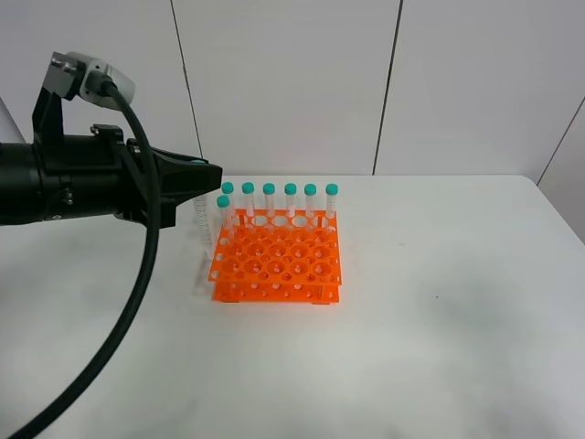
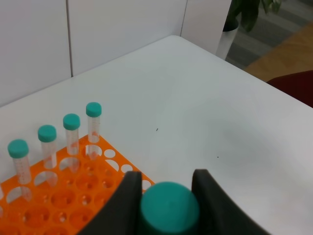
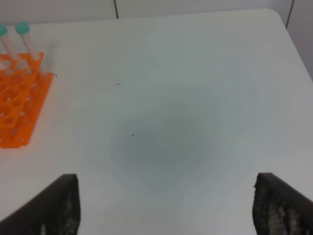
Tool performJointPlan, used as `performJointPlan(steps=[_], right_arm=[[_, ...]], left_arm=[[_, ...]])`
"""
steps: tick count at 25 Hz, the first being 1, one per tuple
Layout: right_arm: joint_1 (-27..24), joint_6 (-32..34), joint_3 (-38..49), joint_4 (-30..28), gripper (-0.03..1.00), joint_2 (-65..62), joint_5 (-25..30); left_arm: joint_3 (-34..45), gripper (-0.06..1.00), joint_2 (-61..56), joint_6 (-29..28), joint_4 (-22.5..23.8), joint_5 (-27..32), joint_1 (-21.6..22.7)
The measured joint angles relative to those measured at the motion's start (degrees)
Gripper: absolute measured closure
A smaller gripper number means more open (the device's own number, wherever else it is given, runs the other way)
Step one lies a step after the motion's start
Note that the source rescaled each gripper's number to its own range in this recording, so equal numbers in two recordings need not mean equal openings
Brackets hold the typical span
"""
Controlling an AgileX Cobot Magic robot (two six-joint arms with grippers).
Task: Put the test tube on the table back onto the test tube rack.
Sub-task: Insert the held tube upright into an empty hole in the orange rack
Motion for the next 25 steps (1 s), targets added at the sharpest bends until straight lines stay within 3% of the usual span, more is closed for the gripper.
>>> performJointPlan(steps=[25], right_arm=[[0.00, 0.00, 0.00, 0.01, 0.23, 0.00, 0.00]], left_arm=[[0.00, 0.94, 0.00, 0.04, 0.00, -0.53, 0.00]])
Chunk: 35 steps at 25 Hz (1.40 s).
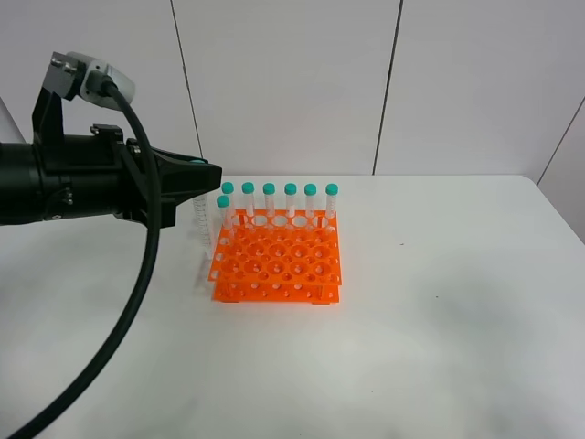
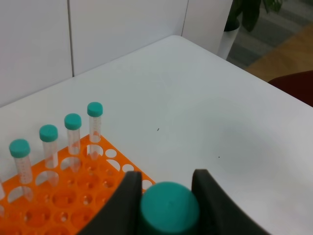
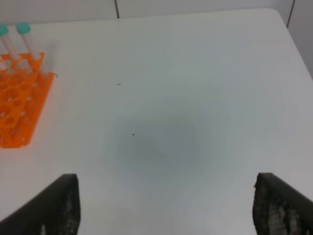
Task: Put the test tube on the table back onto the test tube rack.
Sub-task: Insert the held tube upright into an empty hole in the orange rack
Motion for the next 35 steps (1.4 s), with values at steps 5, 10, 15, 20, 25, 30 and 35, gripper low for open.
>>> performJointPlan(steps=[5, 10, 15, 20, 25, 30, 35], right_arm=[[0.00, 0.00, 0.00, 0.00, 0.23, 0.00, 0.00], [0.00, 0.00, 0.00, 0.05, 0.23, 0.00, 0.00], [0.00, 0.00, 0.00, 0.05, 0.23, 0.00, 0.00], [0.00, 0.00, 0.00, 0.05, 0.23, 0.00, 0.00], [0.00, 0.00, 0.00, 0.22, 0.23, 0.00, 0.00], [0.00, 0.00, 0.00, 0.22, 0.23, 0.00, 0.00], [0.00, 0.00, 0.00, 0.27, 0.23, 0.00, 0.00]], left_arm=[[0.00, 0.94, 0.00, 1.62, 0.00, -2.57, 0.00], [0.00, 0.94, 0.00, 5.21, -1.17, -5.37, 0.00], [-0.05, 0.94, 0.00, 4.14, 2.36, -7.95, -0.59], [-0.36, 0.94, 0.00, -2.17, 8.87, -13.50, -1.67], [-0.36, 0.94, 0.00, -16.98, 23.36, -22.47, -7.96], [-0.96, 0.94, 0.11, -41.00, 43.80, -31.22, -11.14], [-1.61, 0.94, 3.69, -64.25, 63.67, -34.05, -11.32]])
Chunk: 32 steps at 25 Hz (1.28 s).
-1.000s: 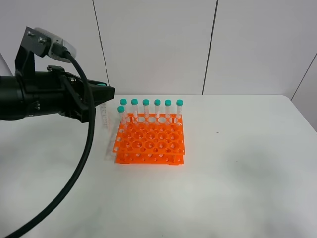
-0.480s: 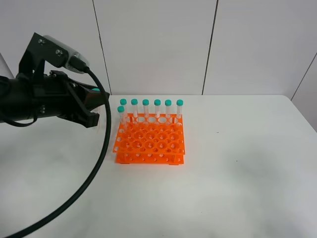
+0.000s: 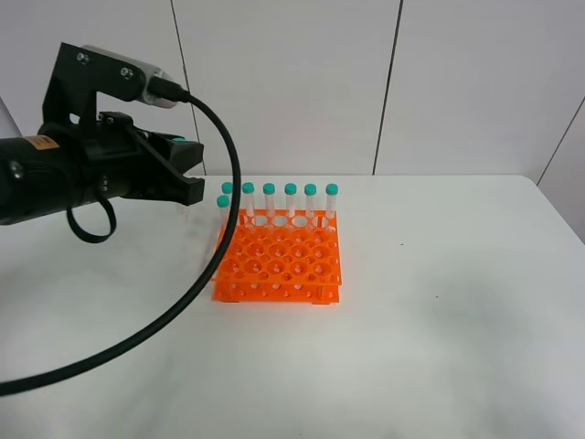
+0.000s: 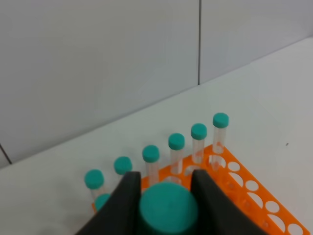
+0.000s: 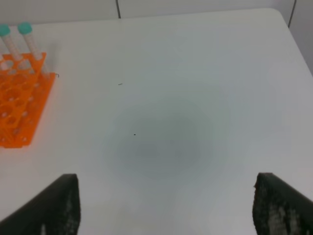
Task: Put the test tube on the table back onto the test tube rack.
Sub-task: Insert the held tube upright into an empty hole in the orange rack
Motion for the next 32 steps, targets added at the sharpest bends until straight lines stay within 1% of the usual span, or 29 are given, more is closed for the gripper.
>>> performJointPlan(steps=[4, 7, 11, 13, 16, 20, 26, 29, 32], right_arm=[[0.00, 0.00, 0.00, 0.06, 0.23, 0.00, 0.00], [0.00, 0.00, 0.00, 0.13, 0.23, 0.00, 0.00], [0.00, 0.00, 0.00, 0.13, 0.23, 0.00, 0.00], [0.00, 0.00, 0.00, 0.13, 0.23, 0.00, 0.00], [0.00, 0.00, 0.00, 0.13, 0.23, 0.00, 0.00], [0.00, 0.00, 0.00, 0.17, 0.23, 0.00, 0.00], [0.00, 0.00, 0.00, 0.35, 0.23, 0.00, 0.00], [0.00, 0.00, 0.00, 0.35, 0.23, 0.00, 0.00], [0.00, 0.00, 0.00, 0.70, 0.23, 0.00, 0.00]], left_arm=[[-1.35, 0.94, 5.17, -12.08, 11.38, -0.45, 0.00], [-2.44, 0.94, 8.68, -18.95, 17.85, -2.19, 0.00], [-2.77, 0.94, 12.24, -25.68, 23.82, -5.48, 0.00], [-2.77, 0.94, 14.14, -28.36, 25.91, -7.94, 0.16], [-3.58, 0.94, 16.86, -31.90, 28.02, -10.46, 0.56], [-5.03, 0.94, 20.24, -33.05, 29.62, -14.31, 1.41], [-7.89, 0.94, 24.99, -35.26, 30.02, -18.03, 2.35], [-8.55, 0.94, 27.13, -36.80, 30.08, -21.26, 2.46], [-8.61, 0.94, 28.93, -37.14, 30.08, -24.59, 2.46]])
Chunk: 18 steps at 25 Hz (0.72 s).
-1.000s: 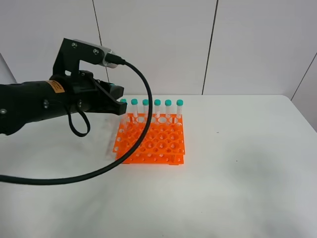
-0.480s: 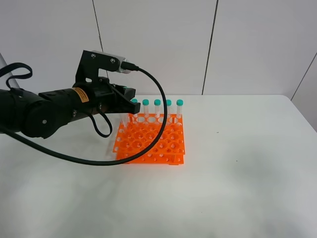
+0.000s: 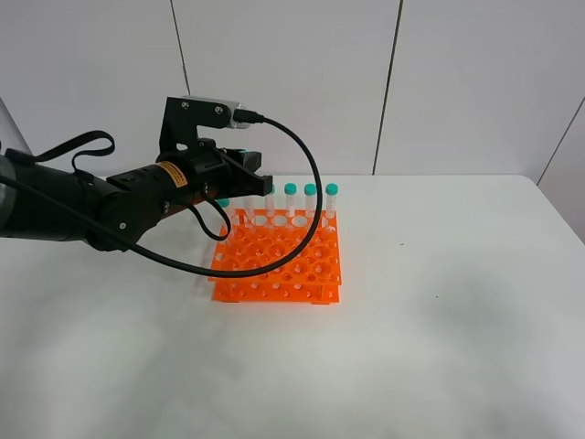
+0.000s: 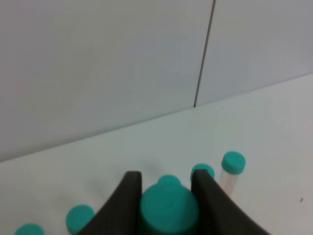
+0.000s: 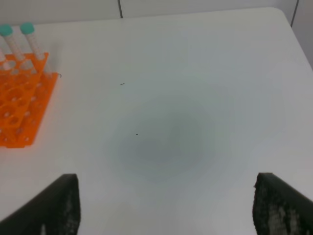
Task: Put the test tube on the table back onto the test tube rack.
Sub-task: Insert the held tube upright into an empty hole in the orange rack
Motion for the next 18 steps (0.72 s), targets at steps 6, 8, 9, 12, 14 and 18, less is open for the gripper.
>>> performJointPlan(steps=[6, 8, 9, 12, 14, 18], right_arm=[[0.00, 0.00, 0.00, 0.00, 0.23, 0.00, 0.00], [0.00, 0.00, 0.00, 0.00, 0.23, 0.00, 0.00], [0.00, 0.00, 0.00, 0.00, 0.23, 0.00, 0.00], [0.00, 0.00, 0.00, 0.00, 0.23, 0.00, 0.00], [0.00, 0.00, 0.00, 0.00, 0.23, 0.00, 0.00], [0.00, 0.00, 0.00, 0.00, 0.23, 0.00, 0.00]], left_arm=[[-0.18, 0.94, 2.97, -0.23, 0.02, -3.52, 1.45], [-0.18, 0.94, 3.70, -0.24, 0.02, -5.18, 2.00], [-0.18, 0.94, 4.09, -0.24, 0.02, -6.28, 2.08], [-0.18, 0.94, 4.91, -0.24, 0.07, -8.64, 2.12], [-0.18, 0.94, 5.57, -0.24, 0.19, -9.52, 2.18], [-0.58, 0.94, 7.27, -0.24, 0.31, -9.76, 2.18]])
